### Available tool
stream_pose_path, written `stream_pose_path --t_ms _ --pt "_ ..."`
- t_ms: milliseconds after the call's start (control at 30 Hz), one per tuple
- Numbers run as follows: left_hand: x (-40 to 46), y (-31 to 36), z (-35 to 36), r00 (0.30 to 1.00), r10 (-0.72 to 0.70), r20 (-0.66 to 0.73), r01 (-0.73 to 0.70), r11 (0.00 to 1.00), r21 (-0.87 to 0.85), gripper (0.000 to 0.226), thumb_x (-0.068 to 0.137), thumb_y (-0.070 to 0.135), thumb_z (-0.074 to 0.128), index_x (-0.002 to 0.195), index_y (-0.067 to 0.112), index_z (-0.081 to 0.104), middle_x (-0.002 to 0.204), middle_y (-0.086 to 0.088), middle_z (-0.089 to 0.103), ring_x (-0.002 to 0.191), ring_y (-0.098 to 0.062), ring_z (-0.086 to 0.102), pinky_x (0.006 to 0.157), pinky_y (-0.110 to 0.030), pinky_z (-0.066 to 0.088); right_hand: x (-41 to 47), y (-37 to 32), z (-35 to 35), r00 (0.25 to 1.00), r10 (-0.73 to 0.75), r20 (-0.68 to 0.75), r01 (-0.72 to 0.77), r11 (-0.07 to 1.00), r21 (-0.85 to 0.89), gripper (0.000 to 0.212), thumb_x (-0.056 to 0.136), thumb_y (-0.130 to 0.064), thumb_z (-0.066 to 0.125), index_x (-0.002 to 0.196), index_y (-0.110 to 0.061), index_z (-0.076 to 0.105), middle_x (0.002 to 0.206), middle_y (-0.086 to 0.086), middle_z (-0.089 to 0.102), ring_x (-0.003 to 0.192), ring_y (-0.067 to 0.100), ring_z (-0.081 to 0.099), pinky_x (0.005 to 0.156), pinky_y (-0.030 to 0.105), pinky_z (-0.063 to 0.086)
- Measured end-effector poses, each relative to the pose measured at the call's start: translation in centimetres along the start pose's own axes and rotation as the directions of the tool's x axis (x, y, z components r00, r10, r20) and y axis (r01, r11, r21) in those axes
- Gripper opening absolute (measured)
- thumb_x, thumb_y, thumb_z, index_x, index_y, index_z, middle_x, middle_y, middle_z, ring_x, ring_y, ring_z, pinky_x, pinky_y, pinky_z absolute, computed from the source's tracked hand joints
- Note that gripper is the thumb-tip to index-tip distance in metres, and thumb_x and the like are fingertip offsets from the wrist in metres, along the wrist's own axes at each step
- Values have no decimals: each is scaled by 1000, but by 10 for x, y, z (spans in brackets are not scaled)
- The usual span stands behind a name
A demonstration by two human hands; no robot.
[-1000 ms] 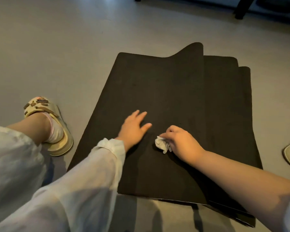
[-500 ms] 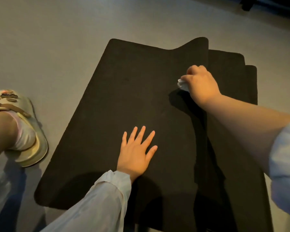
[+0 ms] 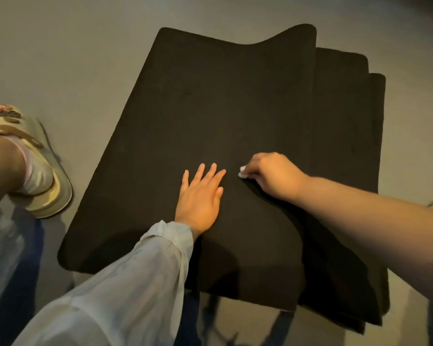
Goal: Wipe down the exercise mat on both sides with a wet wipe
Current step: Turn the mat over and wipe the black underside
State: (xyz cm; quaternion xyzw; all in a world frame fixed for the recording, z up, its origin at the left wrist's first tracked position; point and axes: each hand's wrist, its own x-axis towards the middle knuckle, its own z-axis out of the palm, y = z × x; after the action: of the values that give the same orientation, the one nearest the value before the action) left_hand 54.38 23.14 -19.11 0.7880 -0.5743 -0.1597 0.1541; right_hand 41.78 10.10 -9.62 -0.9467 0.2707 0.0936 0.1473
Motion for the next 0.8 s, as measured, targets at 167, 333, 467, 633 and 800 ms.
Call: stream_pose_path --t_ms 167,333,467,633,800 --pt "3 -1 -9 997 -3 74 8 998 -63 48 100 30 32 147 32 23 157 6 16 145 -17 4 114 -41 -7 -73 -49 36 965 -244 94 227 960 167 24 94 -14 53 111 -13 70 111 8 65 107 22 60 96 28 42" --pt "14 -2 -35 944 24 330 32 986 -164 59 98 33 44 149 34 14 158 3 6 145 -20 -3 114 -44 -8 -126 -87 59 870 -433 236 373 891 257 30 95 -11 48 121 -11 64 116 10 59 109 26 53 91 25 35" --pt "20 -4 -68 771 121 625 -29 987 -156 105 72 46 75 147 44 1 158 -4 -4 144 -29 -5 117 -45 5 -125 -84 38 910 -375 177 259 847 465 29 88 2 55 110 -8 70 101 11 64 93 17 59 81 6 34" --pt "-4 15 -56 700 67 711 -231 963 136 139 58 47 84 138 42 -29 153 -11 -26 139 -42 -17 108 -64 8 -78 -37 -9 972 -125 -201 186 928 323 26 80 6 61 102 -3 72 91 14 65 87 14 60 82 7 36" --pt "-7 18 -55 715 53 697 -193 973 124 139 58 45 85 138 43 -29 153 -11 -26 139 -40 -21 108 -65 3 -16 46 -51 908 83 -411 -97 995 -13 36 86 0 55 121 -4 61 114 19 56 109 35 53 92 32 39"
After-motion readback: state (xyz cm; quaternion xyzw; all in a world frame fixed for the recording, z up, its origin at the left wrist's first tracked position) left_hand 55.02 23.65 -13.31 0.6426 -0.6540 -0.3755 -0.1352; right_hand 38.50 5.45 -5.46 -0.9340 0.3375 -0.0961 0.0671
